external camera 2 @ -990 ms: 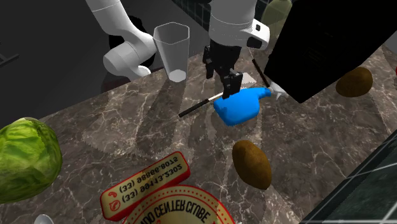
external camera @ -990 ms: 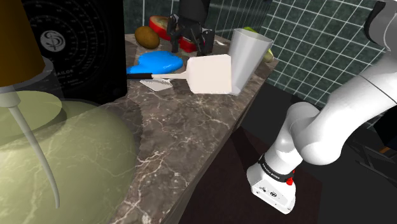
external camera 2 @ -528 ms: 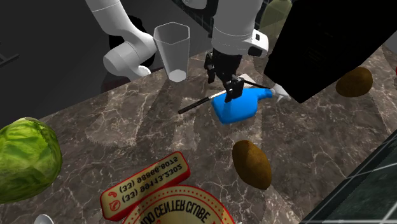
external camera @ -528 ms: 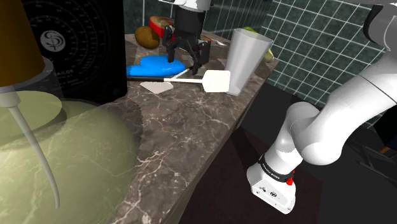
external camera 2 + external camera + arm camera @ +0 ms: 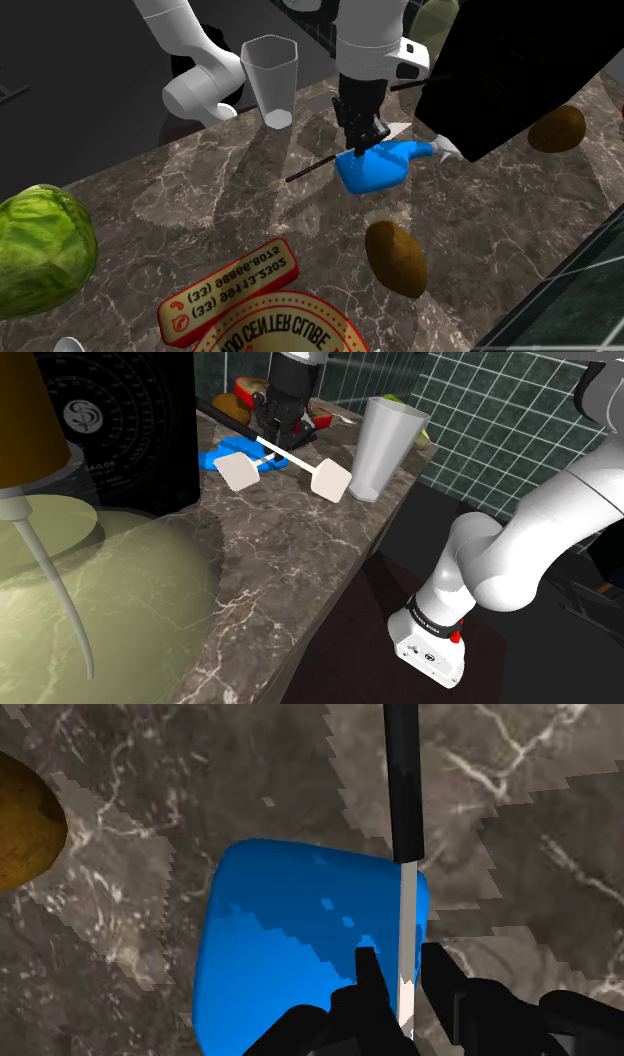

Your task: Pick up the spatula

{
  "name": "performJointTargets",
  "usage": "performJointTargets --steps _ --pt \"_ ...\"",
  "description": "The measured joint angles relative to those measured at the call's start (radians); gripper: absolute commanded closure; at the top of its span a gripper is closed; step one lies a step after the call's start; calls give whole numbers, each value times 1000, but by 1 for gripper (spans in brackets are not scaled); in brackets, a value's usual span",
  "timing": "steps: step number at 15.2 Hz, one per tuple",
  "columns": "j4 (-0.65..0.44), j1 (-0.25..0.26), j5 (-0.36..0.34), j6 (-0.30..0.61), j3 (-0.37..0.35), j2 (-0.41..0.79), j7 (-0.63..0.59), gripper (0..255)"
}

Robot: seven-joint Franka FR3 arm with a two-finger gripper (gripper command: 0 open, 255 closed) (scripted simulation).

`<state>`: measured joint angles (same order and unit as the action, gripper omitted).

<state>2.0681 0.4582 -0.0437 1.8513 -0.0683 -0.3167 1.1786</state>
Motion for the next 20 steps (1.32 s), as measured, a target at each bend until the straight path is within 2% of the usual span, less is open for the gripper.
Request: performJointTargets --steps 2,6,8,10,20 --pt "13 1 1 21 0 -20 -1 255" --pt "-8 -1 4 -6 0 -9 11 255" --pt "-43 -1 4 -108 -3 7 8 255" --pt "-67 -3 3 -160 -3 17 7 255" --pt "-217 -4 1 -299 -4 42 11 255"
